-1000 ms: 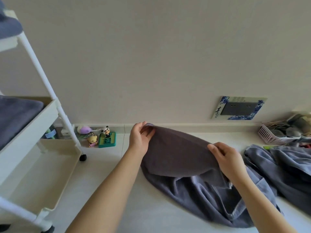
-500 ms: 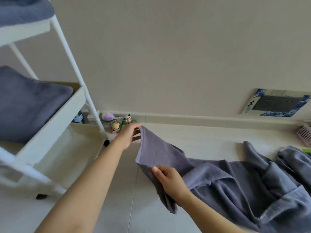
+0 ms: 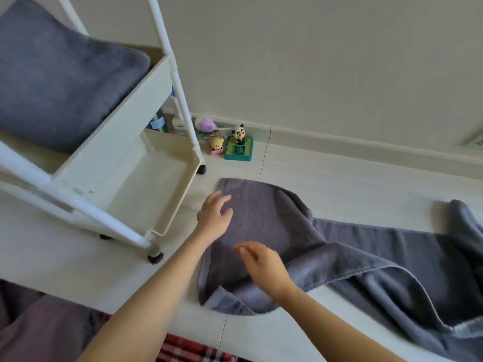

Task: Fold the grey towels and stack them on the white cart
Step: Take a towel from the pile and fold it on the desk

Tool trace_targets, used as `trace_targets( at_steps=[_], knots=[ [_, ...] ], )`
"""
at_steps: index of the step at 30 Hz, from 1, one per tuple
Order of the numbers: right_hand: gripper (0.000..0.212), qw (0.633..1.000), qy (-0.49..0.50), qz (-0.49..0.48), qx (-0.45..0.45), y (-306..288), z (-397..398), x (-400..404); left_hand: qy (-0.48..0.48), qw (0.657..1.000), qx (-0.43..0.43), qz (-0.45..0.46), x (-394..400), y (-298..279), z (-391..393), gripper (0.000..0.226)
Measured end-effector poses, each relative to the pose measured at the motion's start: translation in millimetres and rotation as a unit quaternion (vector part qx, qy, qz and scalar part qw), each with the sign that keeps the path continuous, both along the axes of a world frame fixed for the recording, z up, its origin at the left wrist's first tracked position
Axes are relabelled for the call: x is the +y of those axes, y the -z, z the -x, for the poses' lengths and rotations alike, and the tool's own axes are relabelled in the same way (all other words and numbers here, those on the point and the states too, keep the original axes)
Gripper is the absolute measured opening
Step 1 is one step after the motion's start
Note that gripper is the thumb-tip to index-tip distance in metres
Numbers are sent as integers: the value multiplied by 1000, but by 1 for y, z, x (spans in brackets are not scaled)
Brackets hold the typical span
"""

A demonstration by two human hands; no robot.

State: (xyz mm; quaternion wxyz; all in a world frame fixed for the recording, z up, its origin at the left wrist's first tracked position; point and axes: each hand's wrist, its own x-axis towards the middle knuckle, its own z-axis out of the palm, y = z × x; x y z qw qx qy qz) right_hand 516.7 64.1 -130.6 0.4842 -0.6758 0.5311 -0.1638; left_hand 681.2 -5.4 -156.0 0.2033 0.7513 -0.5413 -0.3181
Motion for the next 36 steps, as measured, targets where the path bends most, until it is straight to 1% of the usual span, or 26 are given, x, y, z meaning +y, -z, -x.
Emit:
trace_targets(
  at_steps=[1,2,3,4,5,7,10,12,14,15,16,17,18,19,20,21,23,24,25,26,27,29,31,32,34,36],
  knots=[
    [26,994,33,94,41,6,13,-5,19,999,-36,3,13,5,5,40],
    [26,978,63,180,81,13,26,-10,35,997,-69,3,26,10,13,40],
    [25,958,92,239,131,20,40,-15,53,993,-102,-8,39,14,21,44],
    [24,940,120,261,186,26,54,-17,71,989,-128,-28,51,18,31,51],
    [25,928,135,256,237,29,67,-21,86,984,-150,-48,61,24,39,58],
    [26,916,132,226,303,34,87,-23,113,971,-199,-63,78,37,45,68],
    [21,899,99,222,364,38,114,-17,149,947,-283,-5,84,50,35,73],
    [24,893,102,225,376,34,132,-10,177,938,-297,-13,75,52,23,74],
    [34,911,87,209,346,24,146,0,190,938,-289,-29,66,50,14,76],
    [40,928,45,162,332,18,150,7,192,939,-281,-36,62,47,13,76],
    [44,938,-22,105,329,12,151,11,184,944,-267,-49,56,43,14,74],
    [47,940,-89,54,326,8,152,16,170,949,-258,-60,53,38,19,71],
    [49,939,-133,16,317,4,153,19,151,953,-254,-61,50,33,26,68],
    [50,946,-141,5,291,3,154,21,136,957,-252,-52,49,28,34,66],
    [52,959,-107,14,261,3,158,22,132,960,-244,-37,48,24,48,65],
    [52,967,-49,60,243,6,162,20,133,963,-232,-17,49,22,60,64],
    [47,956,72,177,223,18,168,10,145,966,-215,11,51,26,81,63],
    [43,952,112,190,213,26,174,3,148,965,-216,9,51,30,92,64],
    [40,955,124,171,207,31,174,-7,141,964,-225,-1,52,36,95,65],
    [42,961,105,139,214,39,177,-15,132,960,-245,-11,53,41,99,68],
    [47,962,62,116,239,47,179,-20,125,955,-270,-17,55,44,98,71],
    [56,944,4,101,315,64,194,-28,114,947,-299,-11,57,51,97,71],
    [65,921,46,116,369,73,219,-40,94,948,-304,1,57,55,93,67],
    [63,913,80,105,385,73,233,-50,86,948,-306,4,56,56,90,67],
    [55,914,97,49,391,71,259,-77,90,946,-312,5,50,57,85,68],
    [55,919,74,29,385,65,265,-94,99,942,-320,2,43,57,83,70]
  ],
)
